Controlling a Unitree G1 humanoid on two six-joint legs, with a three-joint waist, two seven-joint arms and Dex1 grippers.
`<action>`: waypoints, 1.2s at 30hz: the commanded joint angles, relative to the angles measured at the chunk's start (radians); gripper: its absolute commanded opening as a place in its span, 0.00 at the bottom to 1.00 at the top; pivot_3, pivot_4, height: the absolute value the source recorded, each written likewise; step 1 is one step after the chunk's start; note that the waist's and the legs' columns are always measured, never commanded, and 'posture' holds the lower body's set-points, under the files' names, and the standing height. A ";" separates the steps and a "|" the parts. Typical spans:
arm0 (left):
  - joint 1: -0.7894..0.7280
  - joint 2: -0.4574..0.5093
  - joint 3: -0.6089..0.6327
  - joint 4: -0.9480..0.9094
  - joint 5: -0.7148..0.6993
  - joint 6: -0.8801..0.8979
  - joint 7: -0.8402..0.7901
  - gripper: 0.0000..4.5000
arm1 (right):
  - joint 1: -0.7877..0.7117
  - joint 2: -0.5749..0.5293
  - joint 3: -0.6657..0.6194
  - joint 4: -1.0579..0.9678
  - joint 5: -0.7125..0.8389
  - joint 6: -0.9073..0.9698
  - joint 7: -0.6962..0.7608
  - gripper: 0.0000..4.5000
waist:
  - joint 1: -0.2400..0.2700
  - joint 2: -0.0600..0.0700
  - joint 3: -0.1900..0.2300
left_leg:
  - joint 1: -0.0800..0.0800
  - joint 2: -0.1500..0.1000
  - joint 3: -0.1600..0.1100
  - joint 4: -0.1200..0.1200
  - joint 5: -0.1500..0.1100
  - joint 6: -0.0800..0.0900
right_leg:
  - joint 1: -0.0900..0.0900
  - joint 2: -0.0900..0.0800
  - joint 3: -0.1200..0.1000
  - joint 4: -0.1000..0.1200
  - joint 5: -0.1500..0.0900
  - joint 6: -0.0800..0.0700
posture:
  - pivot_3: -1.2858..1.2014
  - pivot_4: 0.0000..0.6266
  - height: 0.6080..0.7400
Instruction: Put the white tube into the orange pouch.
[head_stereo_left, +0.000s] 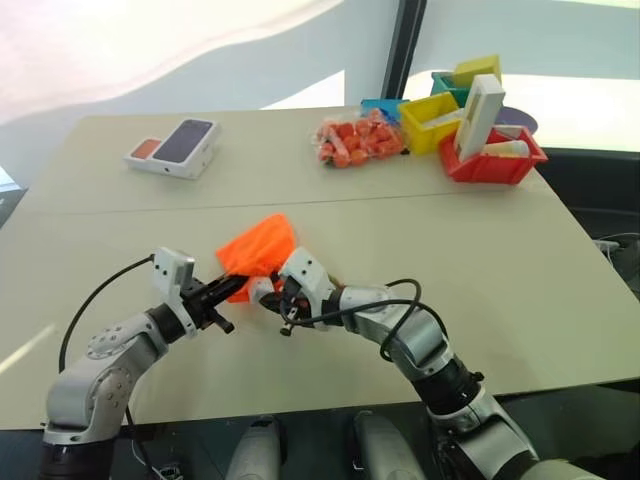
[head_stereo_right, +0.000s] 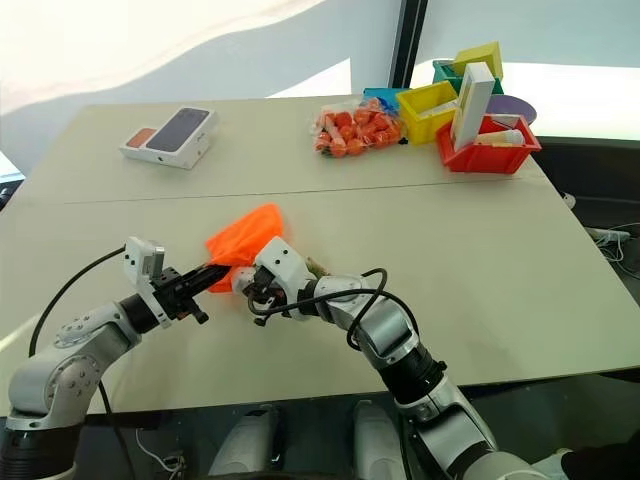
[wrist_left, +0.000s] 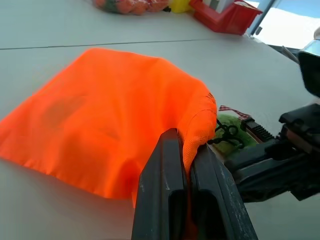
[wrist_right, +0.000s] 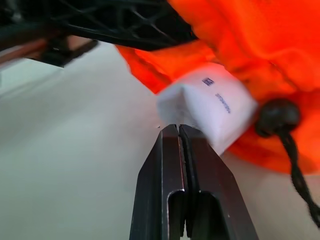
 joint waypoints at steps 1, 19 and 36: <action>0.013 0.006 0.021 -0.049 -0.017 -0.018 -0.002 0.00 | -0.031 0.040 -0.018 0.062 -0.057 -0.103 -0.064 0.01 | -0.001 0.000 0.000 | 0.000 0.000 0.000 0.000 0.000 0.000 | 0.000 0.000 0.000 0.000 0.000 0.000 | 0.52 0.24 1.00; 0.099 0.143 0.077 0.060 0.117 -0.138 -0.078 0.00 | 0.106 -0.283 -0.100 -0.310 0.036 -0.045 0.174 0.30 | 0.000 0.000 0.000 | -0.001 0.000 0.001 -0.002 0.000 0.000 | -0.002 0.000 0.000 -0.001 -0.001 0.000 | 0.52 0.24 1.00; 0.095 0.147 0.071 0.089 0.143 -0.186 -0.104 0.63 | 0.118 -0.342 -0.004 -0.239 -0.085 -0.096 0.148 0.66 | 0.002 -0.001 0.000 | -0.003 0.000 0.001 -0.005 0.000 0.000 | -0.005 -0.001 0.000 -0.002 -0.001 -0.002 | 0.52 0.24 1.00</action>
